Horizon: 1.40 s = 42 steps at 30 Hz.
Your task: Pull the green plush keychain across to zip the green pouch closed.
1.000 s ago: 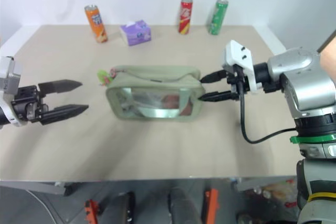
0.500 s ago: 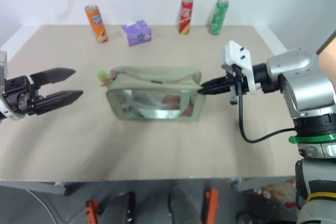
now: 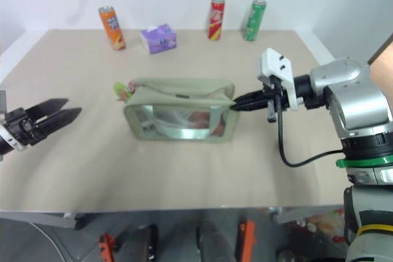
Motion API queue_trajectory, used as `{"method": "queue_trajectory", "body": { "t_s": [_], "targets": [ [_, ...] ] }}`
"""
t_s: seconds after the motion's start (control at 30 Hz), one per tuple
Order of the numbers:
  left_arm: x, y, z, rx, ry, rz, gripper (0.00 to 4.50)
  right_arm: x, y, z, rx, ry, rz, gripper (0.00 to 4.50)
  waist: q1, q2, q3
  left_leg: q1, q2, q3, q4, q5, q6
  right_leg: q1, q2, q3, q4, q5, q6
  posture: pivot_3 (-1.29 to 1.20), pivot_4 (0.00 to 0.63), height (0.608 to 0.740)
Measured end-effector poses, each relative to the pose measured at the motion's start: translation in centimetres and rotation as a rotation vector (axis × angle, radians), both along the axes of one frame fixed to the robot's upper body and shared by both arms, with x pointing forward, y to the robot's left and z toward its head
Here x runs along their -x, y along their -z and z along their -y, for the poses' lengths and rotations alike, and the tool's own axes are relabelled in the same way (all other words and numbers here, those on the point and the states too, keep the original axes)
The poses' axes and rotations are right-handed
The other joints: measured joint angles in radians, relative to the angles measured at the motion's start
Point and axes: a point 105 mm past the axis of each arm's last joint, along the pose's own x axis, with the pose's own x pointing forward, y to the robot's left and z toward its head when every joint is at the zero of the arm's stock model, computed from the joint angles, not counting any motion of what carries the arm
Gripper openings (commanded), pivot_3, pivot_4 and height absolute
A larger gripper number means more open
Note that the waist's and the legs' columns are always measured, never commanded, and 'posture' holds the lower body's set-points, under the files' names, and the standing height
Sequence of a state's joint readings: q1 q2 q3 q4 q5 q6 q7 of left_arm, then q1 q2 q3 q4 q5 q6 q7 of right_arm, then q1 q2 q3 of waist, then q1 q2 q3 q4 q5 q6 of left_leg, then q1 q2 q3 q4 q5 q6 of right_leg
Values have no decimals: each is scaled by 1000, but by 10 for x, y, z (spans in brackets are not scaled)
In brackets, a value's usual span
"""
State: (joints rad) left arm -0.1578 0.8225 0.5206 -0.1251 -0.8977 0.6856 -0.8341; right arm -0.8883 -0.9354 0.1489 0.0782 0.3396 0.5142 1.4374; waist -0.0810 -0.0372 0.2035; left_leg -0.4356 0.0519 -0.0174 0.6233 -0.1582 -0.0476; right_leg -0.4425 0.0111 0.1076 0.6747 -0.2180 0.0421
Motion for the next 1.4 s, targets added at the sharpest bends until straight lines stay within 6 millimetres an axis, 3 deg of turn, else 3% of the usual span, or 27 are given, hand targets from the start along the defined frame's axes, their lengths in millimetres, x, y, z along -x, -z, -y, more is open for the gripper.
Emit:
{"method": "queue_trajectory", "body": {
  "t_s": [0.2, 0.53, 0.8, 1.17, 1.4],
  "targets": [
    [-11, 20, 21, -48, 48, -51, 4500, 2, -1, -3, -2, -11, -1, 30, -1, 0, 0, 0, 0, 0, -1, 0, 0, 0, 1, 0, 1, 0, 0, 0, 150, 740],
    [-48, 17, 41, -18, 31, 19, 4500, 5, 1, -4, -20, 0, -6, 30, -2, -1, 0, 1, 0, 0, 0, 0, 0, 0, 1, 0, 1, 2, 2, 0, 150, 740],
    [-61, 25, 61, 22, 59, 4, 4500, 7, 3, -3, -34, 9, -15, 30, -2, -1, 0, 1, 0, -1, 0, 0, 0, 1, 1, 1, 1, 4, 6, 0, 150, 740],
    [-80, 20, 71, 55, 11, 30, 4500, 9, 6, -2, -49, 22, -22, 30, -2, -1, 0, 1, 0, -1, 0, 0, 0, 1, 1, 1, 1, 4, 6, 0, 150, 740],
    [-84, 25, 72, 47, -2, 31, 2294, 9, 5, -1, -61, 29, -20, 0, -1, -1, 0, 0, -1, -1, 1, 0, 0, 1, 1, 1, 1, 5, 7, 0, 150, 740]
  ]
}}
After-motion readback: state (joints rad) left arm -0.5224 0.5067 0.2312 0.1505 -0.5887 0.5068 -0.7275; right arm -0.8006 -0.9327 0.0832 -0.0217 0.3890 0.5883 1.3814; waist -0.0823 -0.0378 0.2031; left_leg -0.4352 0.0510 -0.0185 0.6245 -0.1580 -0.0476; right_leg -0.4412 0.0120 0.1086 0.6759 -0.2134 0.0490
